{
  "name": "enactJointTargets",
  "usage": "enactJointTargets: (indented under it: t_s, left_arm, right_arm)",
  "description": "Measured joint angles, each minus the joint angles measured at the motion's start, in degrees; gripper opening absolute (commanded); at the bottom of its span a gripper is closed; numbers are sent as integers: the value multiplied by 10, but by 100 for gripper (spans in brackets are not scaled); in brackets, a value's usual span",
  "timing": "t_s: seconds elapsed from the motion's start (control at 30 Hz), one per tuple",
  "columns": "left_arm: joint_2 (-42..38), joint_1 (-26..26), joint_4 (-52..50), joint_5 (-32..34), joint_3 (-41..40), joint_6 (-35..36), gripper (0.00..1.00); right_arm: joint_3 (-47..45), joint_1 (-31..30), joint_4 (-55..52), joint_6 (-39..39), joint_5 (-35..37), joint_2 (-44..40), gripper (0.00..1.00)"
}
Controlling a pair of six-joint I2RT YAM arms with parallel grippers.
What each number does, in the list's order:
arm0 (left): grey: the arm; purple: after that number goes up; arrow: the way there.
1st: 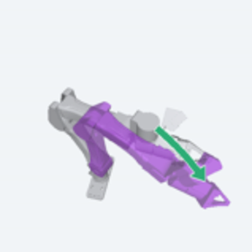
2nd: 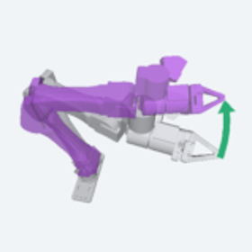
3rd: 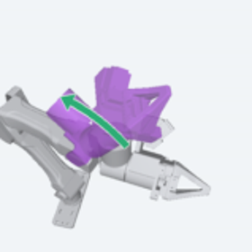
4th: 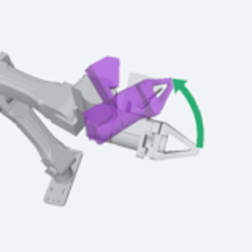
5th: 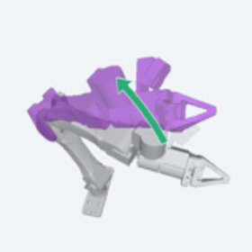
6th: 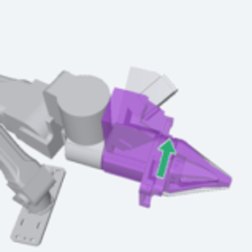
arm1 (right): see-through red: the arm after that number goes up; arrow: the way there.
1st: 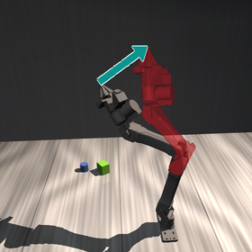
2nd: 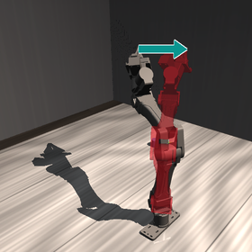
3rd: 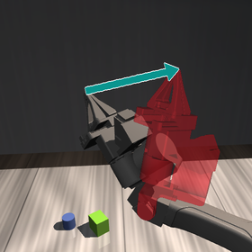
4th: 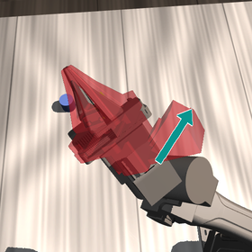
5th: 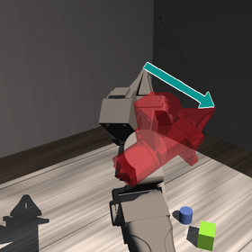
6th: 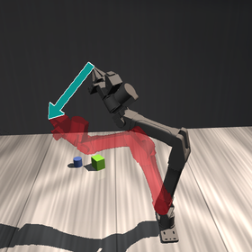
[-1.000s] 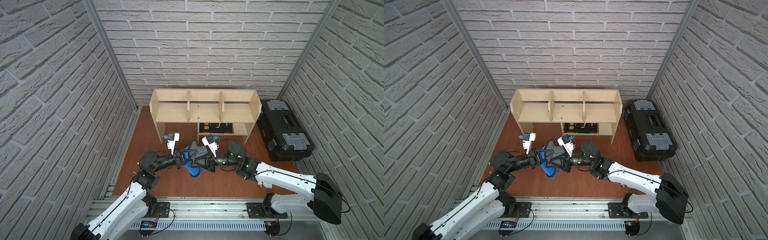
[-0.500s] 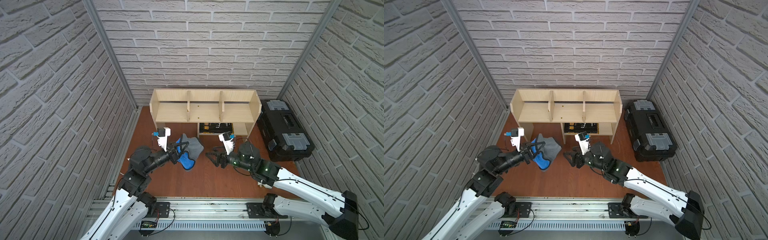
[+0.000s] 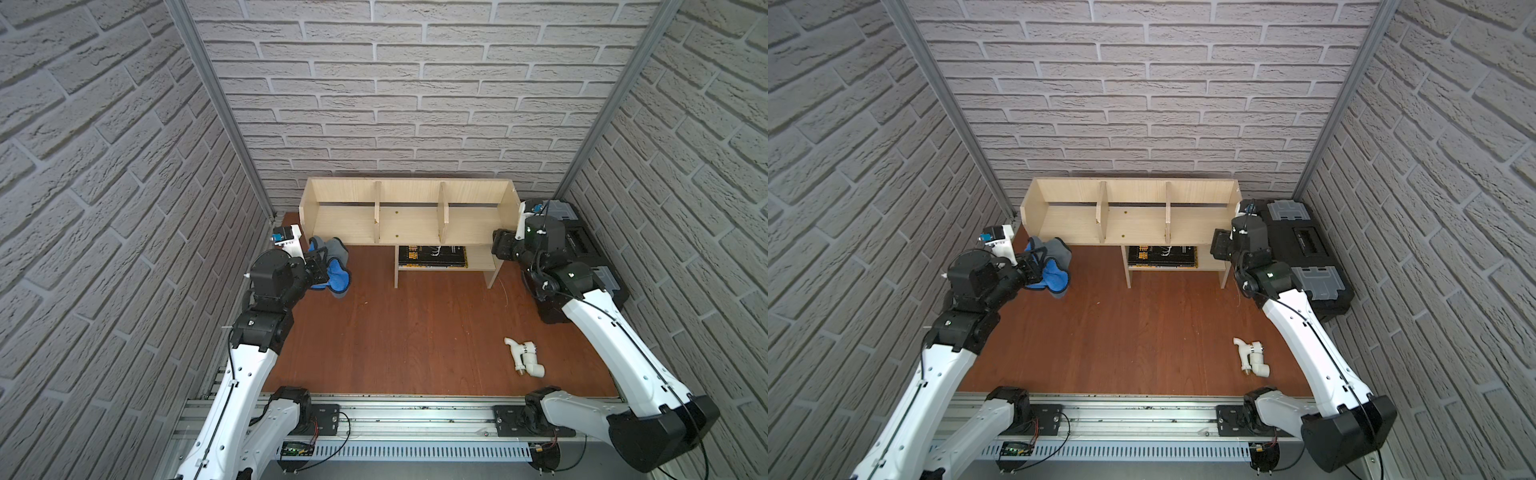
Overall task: Wipe the bookshelf clean with a cloth
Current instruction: Hold the shelf at the center of the board.
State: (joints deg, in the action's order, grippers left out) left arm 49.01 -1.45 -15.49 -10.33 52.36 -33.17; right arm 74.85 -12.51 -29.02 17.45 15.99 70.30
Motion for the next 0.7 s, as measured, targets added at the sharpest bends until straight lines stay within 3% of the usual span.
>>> enactJointTargets:
  t_s: [0.13, 0.23, 0.37, 0.53, 0.7]
  left_arm:
    - [24, 24, 2, -20, 1, -1, 0]
    - [33, 32, 4, -34, 1, -3, 0]
    - [33, 35, 11, -51, 0, -3, 0]
    - [33, 35, 14, -61, -1, -1, 0]
    - [35, 36, 14, -63, -1, 0, 0]
  right_arm:
    - [51, 33, -13, -21, -27, 49, 54]
    - [70, 48, -12, -38, -39, 76, 52]
    - [70, 57, -13, -59, -40, 86, 53]
    - [70, 62, -12, -81, -46, 85, 60]
    - [122, 85, -20, -99, -78, 130, 45]
